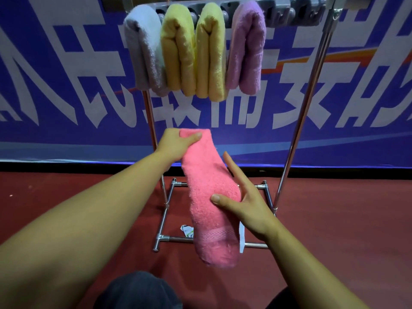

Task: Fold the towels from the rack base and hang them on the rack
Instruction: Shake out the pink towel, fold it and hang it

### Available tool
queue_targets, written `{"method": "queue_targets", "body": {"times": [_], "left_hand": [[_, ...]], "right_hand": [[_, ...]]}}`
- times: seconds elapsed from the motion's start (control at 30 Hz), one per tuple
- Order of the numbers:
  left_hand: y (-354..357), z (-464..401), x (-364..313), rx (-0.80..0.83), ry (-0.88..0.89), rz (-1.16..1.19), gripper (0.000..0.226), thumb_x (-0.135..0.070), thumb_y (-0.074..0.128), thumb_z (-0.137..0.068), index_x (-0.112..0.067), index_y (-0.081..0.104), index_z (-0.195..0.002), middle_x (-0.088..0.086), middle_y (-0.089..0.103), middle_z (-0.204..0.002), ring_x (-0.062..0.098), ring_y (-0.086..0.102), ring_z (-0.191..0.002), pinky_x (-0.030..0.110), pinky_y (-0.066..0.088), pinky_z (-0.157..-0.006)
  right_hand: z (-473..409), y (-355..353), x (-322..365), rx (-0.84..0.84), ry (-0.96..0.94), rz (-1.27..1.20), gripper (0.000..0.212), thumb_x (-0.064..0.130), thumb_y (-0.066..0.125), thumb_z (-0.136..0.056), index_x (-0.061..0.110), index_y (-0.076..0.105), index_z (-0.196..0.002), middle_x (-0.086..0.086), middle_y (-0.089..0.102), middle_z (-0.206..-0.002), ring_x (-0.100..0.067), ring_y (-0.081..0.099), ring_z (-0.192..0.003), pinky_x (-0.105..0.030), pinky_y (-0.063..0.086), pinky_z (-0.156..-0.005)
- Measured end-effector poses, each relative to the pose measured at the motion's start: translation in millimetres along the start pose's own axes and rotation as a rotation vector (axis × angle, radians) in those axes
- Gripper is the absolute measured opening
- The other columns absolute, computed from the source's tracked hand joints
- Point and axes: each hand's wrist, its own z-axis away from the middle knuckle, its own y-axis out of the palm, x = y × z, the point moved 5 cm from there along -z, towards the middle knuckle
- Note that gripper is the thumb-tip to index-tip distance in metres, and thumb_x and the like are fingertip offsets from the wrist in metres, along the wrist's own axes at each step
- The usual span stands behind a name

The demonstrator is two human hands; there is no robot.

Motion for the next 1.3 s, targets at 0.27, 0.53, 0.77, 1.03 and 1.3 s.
{"method": "queue_targets", "body": {"times": [0.27, 0.53, 0.77, 1.03, 1.3], "left_hand": [[37.9, 74.5, 43.0, 0.446, -0.229, 0.27, 0.051, -0.06, 0.056, -0.095, -0.019, 0.073, -0.119, 0.003, 0.074, -0.122, 0.021, 0.067, -0.118, 0.041, 0.045, -0.11], [65.2, 137.4, 40.3, 0.481, -0.368, 0.681, 0.074, -0.071, 0.031, -0.097, -0.015, 0.067, -0.129, 0.011, 0.074, -0.12, 0.023, 0.071, -0.11, 0.039, 0.053, -0.095], [80.2, 148.2, 55.0, 0.512, -0.339, 0.746, 0.068, -0.064, 0.053, -0.089, -0.014, 0.062, -0.134, 0.011, 0.071, -0.128, 0.026, 0.066, -0.122, 0.046, 0.05, -0.107], [84.2, 146.2, 56.7, 0.349, -0.258, 0.599, 0.049, -0.04, 0.081, -0.079, -0.007, 0.072, -0.114, 0.015, 0.077, -0.108, 0.032, 0.074, -0.103, 0.05, 0.057, -0.098], [83.3, 137.9, 65.1, 0.261, -0.291, 0.67, 0.034, -0.028, 0.072, -0.092, -0.004, 0.071, -0.116, 0.018, 0.077, -0.108, 0.036, 0.074, -0.102, 0.047, 0.058, -0.094]], "right_hand": [[-4.2, 4.7, -7.4, 0.011, 0.039, -0.162, 0.052, 0.009, 0.073, -0.091, 0.027, 0.063, -0.139, 0.005, 0.066, -0.139, -0.016, 0.062, -0.128, -0.033, 0.053, -0.105], [-5.6, -7.7, -21.9, -0.054, 0.176, -0.442, 0.051, 0.009, 0.073, -0.084, 0.025, 0.069, -0.132, -0.015, 0.072, -0.126, -0.025, 0.07, -0.105, -0.037, 0.061, -0.091], [-6.6, -14.5, -32.7, -0.105, 0.212, -0.387, 0.048, 0.01, 0.072, -0.087, 0.023, 0.068, -0.133, -0.015, 0.072, -0.126, -0.026, 0.071, -0.105, -0.039, 0.061, -0.091], [-8.7, -9.5, -34.7, -0.087, 0.18, -0.323, 0.046, 0.01, 0.068, -0.095, 0.026, 0.062, -0.138, -0.011, 0.072, -0.126, -0.028, 0.071, -0.112, -0.04, 0.06, -0.092], [-13.8, -9.8, -38.8, -0.165, 0.156, -0.381, 0.054, 0.008, 0.074, -0.09, 0.024, 0.061, -0.14, -0.01, 0.073, -0.126, -0.027, 0.071, -0.114, -0.038, 0.06, -0.092]]}}
